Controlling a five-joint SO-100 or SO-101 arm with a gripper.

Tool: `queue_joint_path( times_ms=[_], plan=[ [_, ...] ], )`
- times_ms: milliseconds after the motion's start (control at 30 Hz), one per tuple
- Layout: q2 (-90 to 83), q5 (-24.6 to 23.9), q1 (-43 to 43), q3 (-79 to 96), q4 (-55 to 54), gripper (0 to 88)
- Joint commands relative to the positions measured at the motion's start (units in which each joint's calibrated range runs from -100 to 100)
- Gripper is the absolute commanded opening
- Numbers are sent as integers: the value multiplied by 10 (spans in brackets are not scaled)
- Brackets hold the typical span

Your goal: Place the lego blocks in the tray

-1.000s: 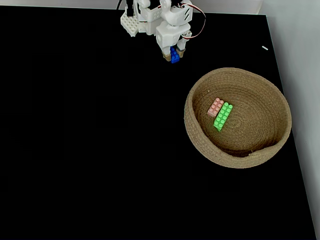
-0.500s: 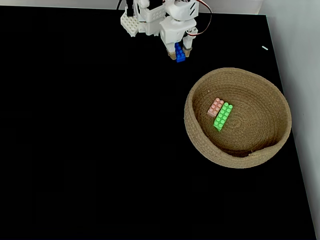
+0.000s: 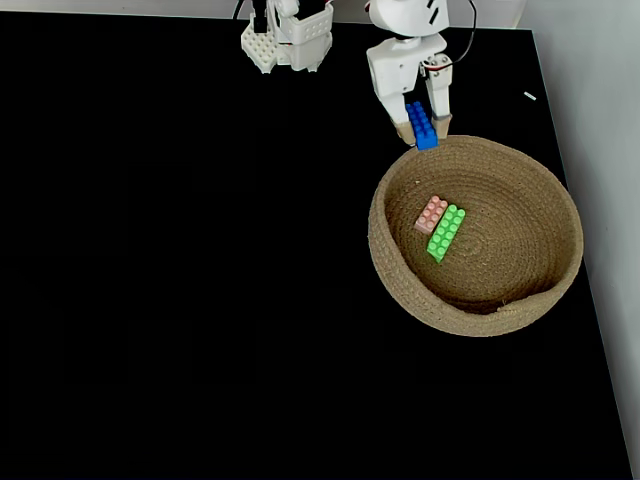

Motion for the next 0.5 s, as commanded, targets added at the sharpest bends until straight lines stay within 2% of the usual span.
queue_joint_path(
  times_ms=[0,133,233,267,367,467],
  plan=[
    [74,-22,-2,-119,-25,0],
    [148,-37,-4,-177,-37,12],
    [183,-47,-6,-210,-39,252],
    [191,-50,-6,-219,-39,306],
    [194,-51,-3,-227,-39,366],
    [175,-51,7,-217,-39,371]
  ],
)
